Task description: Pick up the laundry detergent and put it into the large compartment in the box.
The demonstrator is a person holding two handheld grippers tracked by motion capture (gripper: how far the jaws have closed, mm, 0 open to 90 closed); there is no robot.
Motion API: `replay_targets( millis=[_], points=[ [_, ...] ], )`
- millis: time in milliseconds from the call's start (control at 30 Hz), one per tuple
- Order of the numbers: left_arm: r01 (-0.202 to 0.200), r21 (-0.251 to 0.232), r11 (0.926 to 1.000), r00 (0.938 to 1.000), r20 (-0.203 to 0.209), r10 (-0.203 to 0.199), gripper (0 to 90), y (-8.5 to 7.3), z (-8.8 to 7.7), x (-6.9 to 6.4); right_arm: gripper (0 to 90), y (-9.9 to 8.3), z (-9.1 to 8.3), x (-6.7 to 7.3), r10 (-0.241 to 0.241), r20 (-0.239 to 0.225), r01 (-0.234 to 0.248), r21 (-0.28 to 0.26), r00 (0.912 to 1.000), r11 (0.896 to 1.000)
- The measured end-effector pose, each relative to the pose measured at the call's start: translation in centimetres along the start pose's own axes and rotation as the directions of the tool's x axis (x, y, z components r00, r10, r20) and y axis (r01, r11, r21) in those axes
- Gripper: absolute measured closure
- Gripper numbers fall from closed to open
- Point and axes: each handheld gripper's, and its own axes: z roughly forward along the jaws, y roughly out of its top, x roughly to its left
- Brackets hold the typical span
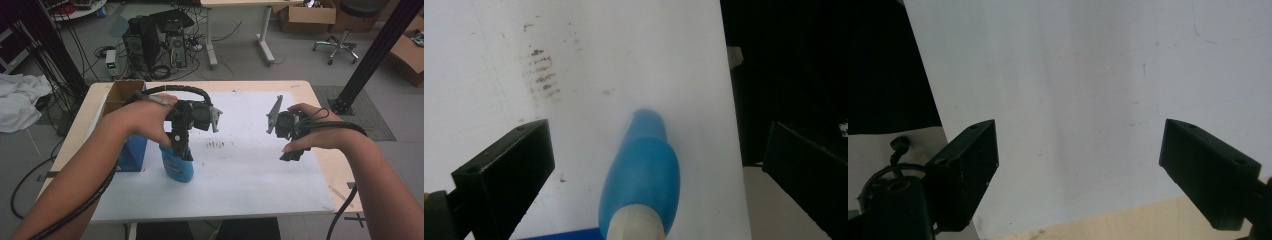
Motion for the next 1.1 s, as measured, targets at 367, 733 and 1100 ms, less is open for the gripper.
replay_targets(
  millis=[367, 733, 1100],
  points=[
    [-0.044, 0.048, 0.9979, 0.9989, -0.012, 0.044, 0.2, -0.7, -0.3, -0.4, 16.0, 0.1, 0.1, 0.3, 0.018, 0.006, -0.018, 0.002, 0.9998, 1.000],
    [-0.069, 0.086, 0.9939, 0.9968, -0.036, 0.072, 0.1, -2.6, -0.7, -0.3, 16.0, 0.0, 0.4, 0.4, 0.046, 0.010, -0.046, 0.000, 0.9989, 0.999],
    [-0.110, 0.071, 0.9914, 0.9918, -0.057, 0.114, 0.2, -3.5, -0.3, -0.2, 16.0, 0.3, 0.6, 0.7, 0.050, 0.013, -0.050, -0.002, 0.9987, 0.999]
  ],
)
